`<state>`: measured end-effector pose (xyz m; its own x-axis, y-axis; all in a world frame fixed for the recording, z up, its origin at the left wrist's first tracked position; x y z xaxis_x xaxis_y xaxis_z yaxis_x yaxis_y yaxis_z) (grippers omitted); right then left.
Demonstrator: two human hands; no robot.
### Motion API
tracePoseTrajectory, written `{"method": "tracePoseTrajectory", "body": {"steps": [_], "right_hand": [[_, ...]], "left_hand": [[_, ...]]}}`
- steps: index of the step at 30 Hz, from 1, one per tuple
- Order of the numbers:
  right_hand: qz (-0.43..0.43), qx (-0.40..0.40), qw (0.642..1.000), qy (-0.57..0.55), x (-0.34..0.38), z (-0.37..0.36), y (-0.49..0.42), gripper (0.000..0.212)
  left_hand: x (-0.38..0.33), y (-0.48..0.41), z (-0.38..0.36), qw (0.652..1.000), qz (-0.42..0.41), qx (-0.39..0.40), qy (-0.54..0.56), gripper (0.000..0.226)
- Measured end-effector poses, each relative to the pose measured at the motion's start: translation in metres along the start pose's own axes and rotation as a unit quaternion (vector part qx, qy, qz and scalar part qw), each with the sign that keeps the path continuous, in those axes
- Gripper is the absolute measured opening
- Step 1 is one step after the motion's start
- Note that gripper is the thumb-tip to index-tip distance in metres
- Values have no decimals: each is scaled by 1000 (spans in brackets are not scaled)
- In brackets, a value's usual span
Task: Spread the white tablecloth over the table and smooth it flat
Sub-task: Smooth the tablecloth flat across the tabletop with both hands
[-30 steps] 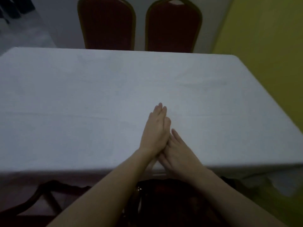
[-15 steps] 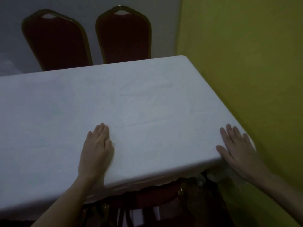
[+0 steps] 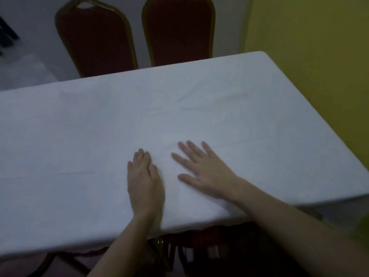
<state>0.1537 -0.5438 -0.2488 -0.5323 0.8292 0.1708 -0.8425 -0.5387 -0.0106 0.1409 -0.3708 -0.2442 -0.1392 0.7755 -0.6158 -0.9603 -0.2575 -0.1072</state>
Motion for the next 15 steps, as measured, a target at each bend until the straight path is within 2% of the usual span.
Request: {"method": "tracePoseTrajectory", "body": {"steps": [3,6,8,10,12,15], "right_hand": [[-148,-10,989,3,-83,13,41,84],[-345,-20,938,13,-162,31,100,89],[-401,-10,916,22,-182,37,120,91],[-403,-1,915,26,-178,36,114,90],[-356,-2,934,15,-159,36,89,88],[-165,18,986,7,-95,22,33,80]], "left_hand": [[-1,-1,-5,995,-36,11,-88,53],[-1,2,-14,978,-58,37,-197,60],[0,1,-17,972,-64,39,-222,61],[1,0,-15,967,-69,55,-238,62],[-5,-7,-15,962,-111,81,-234,62],[-32,-34,-25,956,-207,124,-168,59]]}}
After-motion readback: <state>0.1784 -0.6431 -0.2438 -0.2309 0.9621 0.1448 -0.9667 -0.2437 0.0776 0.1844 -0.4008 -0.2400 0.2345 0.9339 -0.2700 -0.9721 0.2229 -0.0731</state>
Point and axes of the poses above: each hand's wrist, its own y-axis away from the middle knuckle, its own z-axis out of the back of the hand, x = y × z, the point moved 2 cm from there along -y, towards the middle knuckle, and after that the axes turned 3 degrees about z, right-handed, at the moved point
